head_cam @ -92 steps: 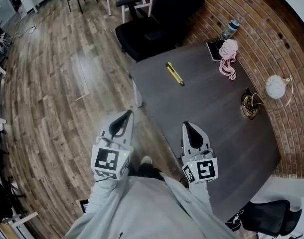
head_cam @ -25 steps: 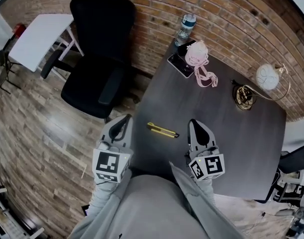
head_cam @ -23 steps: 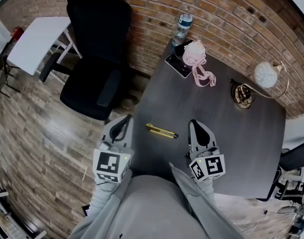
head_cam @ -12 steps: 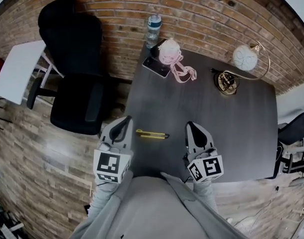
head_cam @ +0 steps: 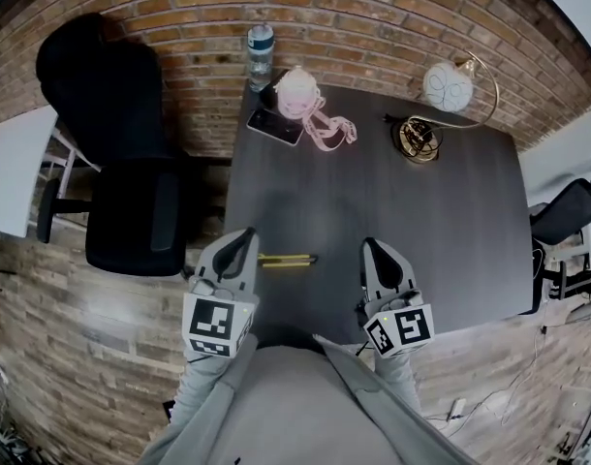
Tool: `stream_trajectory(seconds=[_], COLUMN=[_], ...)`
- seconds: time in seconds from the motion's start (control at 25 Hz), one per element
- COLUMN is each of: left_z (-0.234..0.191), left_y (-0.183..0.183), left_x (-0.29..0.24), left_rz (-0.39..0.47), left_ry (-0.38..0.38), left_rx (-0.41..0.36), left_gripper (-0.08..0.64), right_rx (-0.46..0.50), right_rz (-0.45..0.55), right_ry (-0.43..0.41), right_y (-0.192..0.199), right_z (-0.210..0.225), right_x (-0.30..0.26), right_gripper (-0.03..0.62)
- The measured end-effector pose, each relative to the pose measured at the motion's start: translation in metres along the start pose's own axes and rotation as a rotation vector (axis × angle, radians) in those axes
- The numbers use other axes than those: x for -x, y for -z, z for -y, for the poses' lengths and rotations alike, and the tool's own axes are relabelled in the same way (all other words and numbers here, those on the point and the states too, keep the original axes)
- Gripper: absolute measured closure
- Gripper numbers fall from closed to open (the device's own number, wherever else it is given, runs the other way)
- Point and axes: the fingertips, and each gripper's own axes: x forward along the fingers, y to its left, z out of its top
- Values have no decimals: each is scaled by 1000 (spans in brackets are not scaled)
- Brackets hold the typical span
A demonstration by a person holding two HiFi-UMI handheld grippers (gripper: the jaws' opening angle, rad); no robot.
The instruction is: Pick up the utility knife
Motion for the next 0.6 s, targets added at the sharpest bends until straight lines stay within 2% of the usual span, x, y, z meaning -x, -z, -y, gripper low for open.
stream_trajectory(seconds=[0.36,0.6], left_z=[5,22], left_y=[19,37], left_x=[-10,-17], left_rz=[-54,-122], left_ry=[67,168], left_rx=[-15,-37], left_gripper=[540,540], right_rx=[-20,-35], right_rz=[-16,-31], right_ry=[53,69], right_y=[10,18], right_z=[1,0], right_x=[9,13], right_gripper=[574,574])
